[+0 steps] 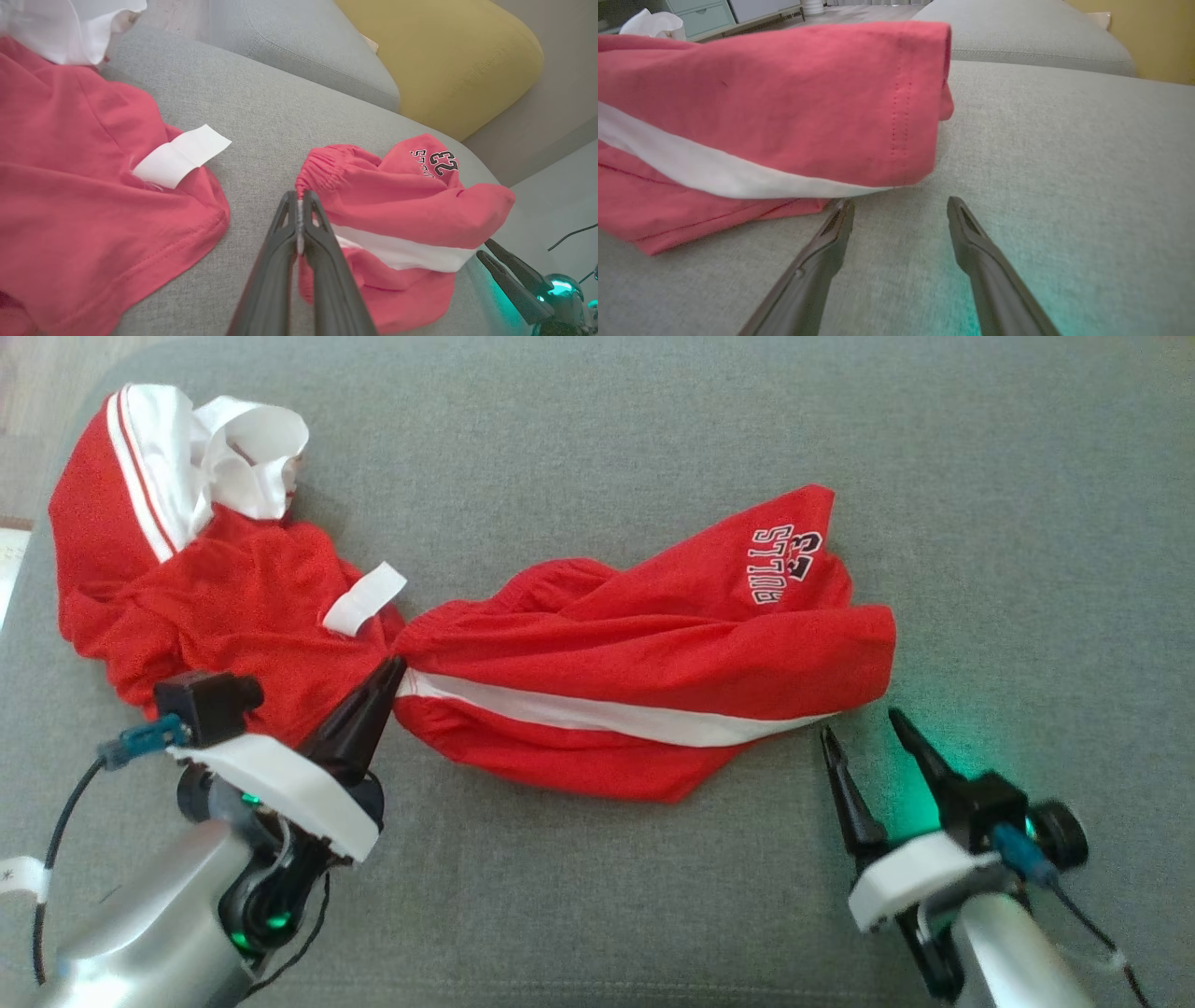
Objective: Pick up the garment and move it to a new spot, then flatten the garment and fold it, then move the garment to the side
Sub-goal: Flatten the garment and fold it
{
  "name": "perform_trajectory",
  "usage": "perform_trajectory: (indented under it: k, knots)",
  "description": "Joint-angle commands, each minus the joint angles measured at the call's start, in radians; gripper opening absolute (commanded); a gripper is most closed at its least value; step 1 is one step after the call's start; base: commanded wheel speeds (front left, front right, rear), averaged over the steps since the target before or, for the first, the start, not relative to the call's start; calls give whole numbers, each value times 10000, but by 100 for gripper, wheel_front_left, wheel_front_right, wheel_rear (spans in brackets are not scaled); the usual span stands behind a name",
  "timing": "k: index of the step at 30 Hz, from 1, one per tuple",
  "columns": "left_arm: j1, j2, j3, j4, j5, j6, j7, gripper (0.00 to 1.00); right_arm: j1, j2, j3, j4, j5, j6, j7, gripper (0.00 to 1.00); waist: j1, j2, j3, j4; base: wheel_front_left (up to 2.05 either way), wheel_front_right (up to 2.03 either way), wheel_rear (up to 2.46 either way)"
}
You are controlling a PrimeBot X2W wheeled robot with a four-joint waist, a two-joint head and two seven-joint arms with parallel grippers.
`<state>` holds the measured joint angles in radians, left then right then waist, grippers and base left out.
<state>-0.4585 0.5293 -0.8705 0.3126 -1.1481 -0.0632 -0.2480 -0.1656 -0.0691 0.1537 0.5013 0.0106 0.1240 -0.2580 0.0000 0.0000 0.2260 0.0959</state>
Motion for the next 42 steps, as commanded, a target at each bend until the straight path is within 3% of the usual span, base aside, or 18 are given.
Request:
perform_trajectory:
  k: [1,9,11,12,13,26,33,36,42]
  knots:
    - [-561,281,492,-160,78,-92,-118,0,-446,-103,345,-30,-66,67,-38,100,0,0,97,28,0,0,0]
    - [-909,44,403,31,312,-252,-114,0,-1559,-311,1047,1337,55,67,-38,100,0,0,348,199,0,0,0]
    - [-948,26,395,63,326,-266,-114,0,-1638,-363,1155,1414,65,67,-38,95,0,0,355,205,0,0,0]
    - [-981,13,388,95,342,-279,-114,0,-1701,-414,1279,1456,65,67,-38,71,0,0,357,202,0,0,0]
    - [-1001,1,379,133,362,-292,-115,0,-1730,-472,1386,1472,72,67,-38,0,0,0,325,195,0,0,0]
    - [-386,134,471,156,544,-319,-130,0,433,-1171,1409,-817,100,67,-38,0,0,0,-849,-261,0,0,0]
    - [127,288,1004,-1142,264,-379,-134,0,1665,-1340,819,-2235,294,67,-38,0,0,0,-1156,-573,0,0,0]
    - [216,488,1155,-1635,353,-383,-135,0,1549,-1284,554,-2868,337,67,-38,0,0,0,-1034,-704,0,0,0]
    - [7,403,1398,-1901,453,-349,-136,0,-72,-1153,298,-2793,107,67,-38,0,0,0,-583,-711,0,0,0]
